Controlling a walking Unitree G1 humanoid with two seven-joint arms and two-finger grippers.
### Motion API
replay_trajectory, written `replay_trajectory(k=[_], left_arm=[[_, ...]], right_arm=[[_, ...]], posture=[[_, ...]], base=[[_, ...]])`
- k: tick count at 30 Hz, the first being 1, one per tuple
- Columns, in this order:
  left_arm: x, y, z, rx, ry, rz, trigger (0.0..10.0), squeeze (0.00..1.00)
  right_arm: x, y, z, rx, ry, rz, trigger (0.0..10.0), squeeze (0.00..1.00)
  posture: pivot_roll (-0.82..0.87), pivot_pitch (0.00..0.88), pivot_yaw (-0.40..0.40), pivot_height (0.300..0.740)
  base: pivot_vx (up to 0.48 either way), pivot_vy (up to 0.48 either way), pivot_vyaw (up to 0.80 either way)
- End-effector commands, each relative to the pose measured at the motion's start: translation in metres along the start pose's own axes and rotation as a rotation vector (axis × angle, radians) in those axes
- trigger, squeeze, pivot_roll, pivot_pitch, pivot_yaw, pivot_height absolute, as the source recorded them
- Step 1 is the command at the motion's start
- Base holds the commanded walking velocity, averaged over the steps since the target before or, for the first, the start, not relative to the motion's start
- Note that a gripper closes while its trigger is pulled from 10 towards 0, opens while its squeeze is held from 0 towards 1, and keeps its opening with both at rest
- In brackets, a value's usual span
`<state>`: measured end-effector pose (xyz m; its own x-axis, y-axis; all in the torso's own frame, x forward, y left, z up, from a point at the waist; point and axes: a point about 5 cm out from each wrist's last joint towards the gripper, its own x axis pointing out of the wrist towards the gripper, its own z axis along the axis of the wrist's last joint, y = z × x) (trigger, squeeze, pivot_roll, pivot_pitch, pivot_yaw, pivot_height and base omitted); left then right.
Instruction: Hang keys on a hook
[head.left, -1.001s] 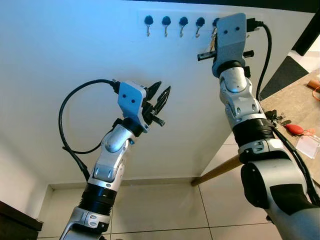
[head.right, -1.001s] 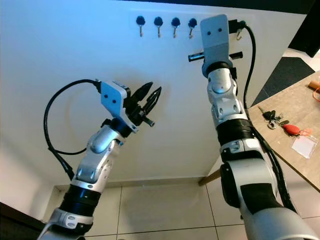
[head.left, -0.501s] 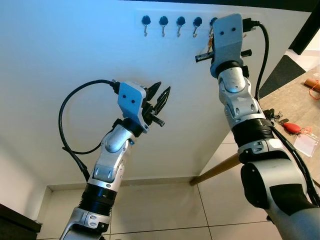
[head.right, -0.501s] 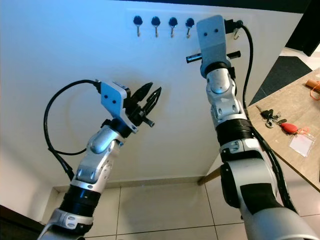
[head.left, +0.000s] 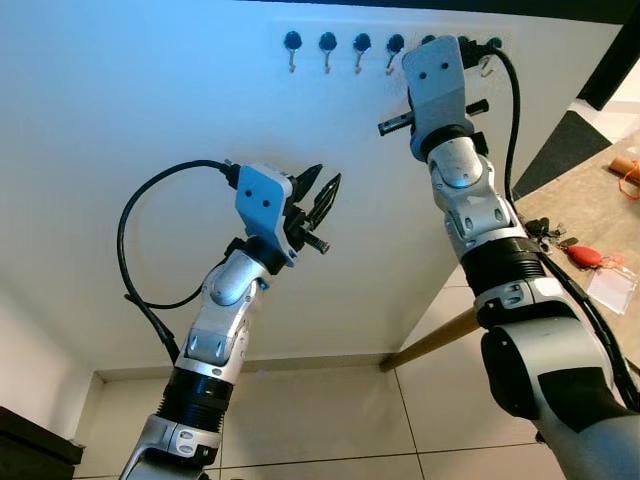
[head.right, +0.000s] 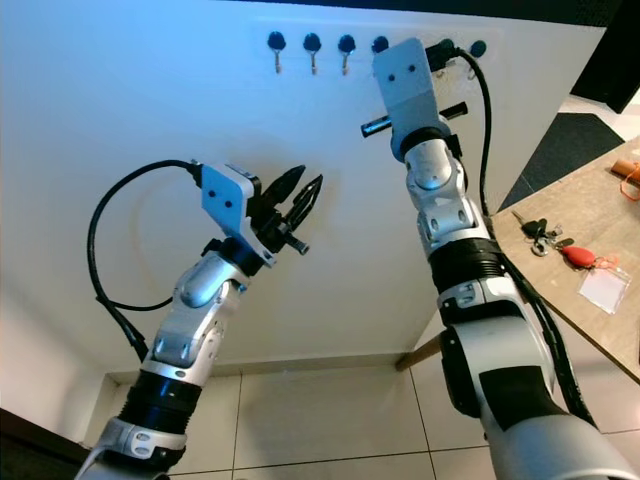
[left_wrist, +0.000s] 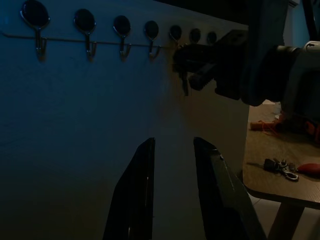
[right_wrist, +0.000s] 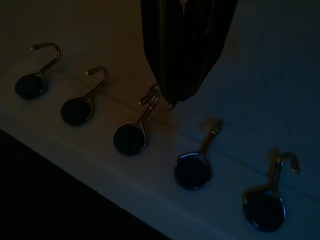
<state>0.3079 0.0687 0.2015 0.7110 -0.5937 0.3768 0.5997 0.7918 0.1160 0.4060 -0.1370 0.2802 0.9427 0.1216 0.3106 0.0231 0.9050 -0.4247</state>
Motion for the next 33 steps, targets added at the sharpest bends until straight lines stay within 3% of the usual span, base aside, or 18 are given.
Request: replay_trajectory(k=[1, 12, 13, 19, 20, 21, 33], left_arm=[[-0.001, -0.003, -0.002, -0.001, 0.01, -0.01, 10.0, 0.0], [-0.001, -0.003, -0.002, 0.001, 0.011, -0.01, 10.0, 0.0], [-0.001, -0.003, -0.002, 0.001, 0.01, -0.01, 10.0, 0.0], [-0.001, -0.003, -0.002, 0.001, 0.008, -0.01, 10.0, 0.0], [-0.001, -0.003, -0.002, 0.001, 0.008, -0.011, 10.0, 0.0], [-0.001, -0.003, -0.002, 0.0, 0.007, -0.011, 10.0, 0.0], [-0.001, -0.004, -0.002, -0.007, 0.002, -0.019, 10.0, 0.0]], right_arm=[[0.0, 0.0, -0.004, -0.016, 0.023, 0.014, 10.0, 0.0], [-0.002, -0.002, -0.007, 0.01, 0.037, 0.013, 10.0, 0.0], [-0.002, -0.002, -0.007, 0.027, 0.038, 0.015, 10.0, 1.0], [-0.002, -0.002, -0.006, 0.02, 0.034, 0.009, 10.0, 1.0], [-0.002, -0.003, -0.006, 0.012, 0.029, -0.001, 10.0, 0.67], [-0.003, -0.004, -0.005, 0.007, 0.022, -0.015, 10.0, 0.0], [-0.02, -0.011, -0.005, 0.098, -0.069, -0.098, 10.0, 0.0]], posture=[[0.06, 0.051, -0.081, 0.74], [0.06, 0.053, -0.081, 0.74], [0.06, 0.051, -0.081, 0.74], [0.06, 0.048, -0.08, 0.74], [0.06, 0.048, -0.08, 0.74], [0.06, 0.048, -0.08, 0.74], [0.06, 0.044, -0.075, 0.74]], base=[[0.0, 0.0, 0.0], [0.0, 0.0, 0.0], [0.0, 0.0, 0.0], [0.0, 0.0, 0.0], [0.0, 0.0, 0.0], [0.0, 0.0, 0.0], [0.0, 0.0, 0.0]])
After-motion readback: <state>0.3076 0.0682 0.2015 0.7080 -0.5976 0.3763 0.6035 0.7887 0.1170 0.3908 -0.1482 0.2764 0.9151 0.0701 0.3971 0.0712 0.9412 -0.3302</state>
